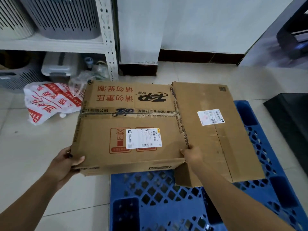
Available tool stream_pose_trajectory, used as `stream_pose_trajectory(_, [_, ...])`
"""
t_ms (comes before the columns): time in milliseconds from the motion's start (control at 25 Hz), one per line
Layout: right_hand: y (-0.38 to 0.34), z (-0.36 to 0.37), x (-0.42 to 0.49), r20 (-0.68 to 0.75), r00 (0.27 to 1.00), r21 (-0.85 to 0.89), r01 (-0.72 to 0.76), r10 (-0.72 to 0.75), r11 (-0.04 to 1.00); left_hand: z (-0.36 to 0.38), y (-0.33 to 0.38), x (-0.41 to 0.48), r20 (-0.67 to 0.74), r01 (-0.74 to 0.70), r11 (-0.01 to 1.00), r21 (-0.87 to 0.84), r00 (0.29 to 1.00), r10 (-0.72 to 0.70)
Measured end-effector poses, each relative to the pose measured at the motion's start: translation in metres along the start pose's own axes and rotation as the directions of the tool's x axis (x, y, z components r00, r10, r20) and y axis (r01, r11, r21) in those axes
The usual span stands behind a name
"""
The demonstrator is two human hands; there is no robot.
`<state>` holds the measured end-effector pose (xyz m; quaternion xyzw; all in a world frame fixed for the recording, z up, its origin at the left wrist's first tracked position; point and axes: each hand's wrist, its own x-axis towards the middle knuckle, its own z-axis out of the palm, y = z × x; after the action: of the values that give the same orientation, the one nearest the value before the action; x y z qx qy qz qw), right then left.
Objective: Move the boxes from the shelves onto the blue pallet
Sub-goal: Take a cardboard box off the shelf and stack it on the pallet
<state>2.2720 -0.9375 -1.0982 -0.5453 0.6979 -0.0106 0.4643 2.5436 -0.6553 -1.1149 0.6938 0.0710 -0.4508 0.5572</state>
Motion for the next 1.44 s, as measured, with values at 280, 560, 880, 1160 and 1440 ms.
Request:
stream_pose_trajectory(280, [0.012, 0.020, 0.028, -0.072, 0.993, -0.118, 0.082, -0.091, 0.990, 0.007, -0.019, 0.028, -0.059, -0.021, 0.993, 0.114, 0.998, 0.028])
stream_pose_trajectory(560, [0.012, 0.012, 0.047, -0.166, 0.977, -0.265, 0.090, -0.137, 0.960, 0.027, -0.021, 0.035, -0.041, -0.038, 0.988, 0.149, 0.998, 0.044])
stream_pose_trajectory(880, [0.024, 0.004, 0.038, -0.065, 0.981, -0.312, 0.152, -0.181, 0.938, 0.033, -0.026, 0.041, -0.079, -0.021, 0.989, 0.147, 0.996, 0.033])
stream_pose_trajectory(1160, [0.020, 0.006, 0.030, 0.104, 0.985, -0.371, 0.169, -0.140, 0.913, 0.026, -0.024, 0.038, -0.097, -0.035, 0.984, 0.177, 0.994, 0.053])
stream_pose_trajectory(1440, [-0.027, -0.024, -0.047, 0.192, 0.970, -0.476, 0.226, -0.151, 0.850, 0.052, 0.042, -0.018, -0.053, -0.102, 0.783, 0.613, 0.984, 0.169])
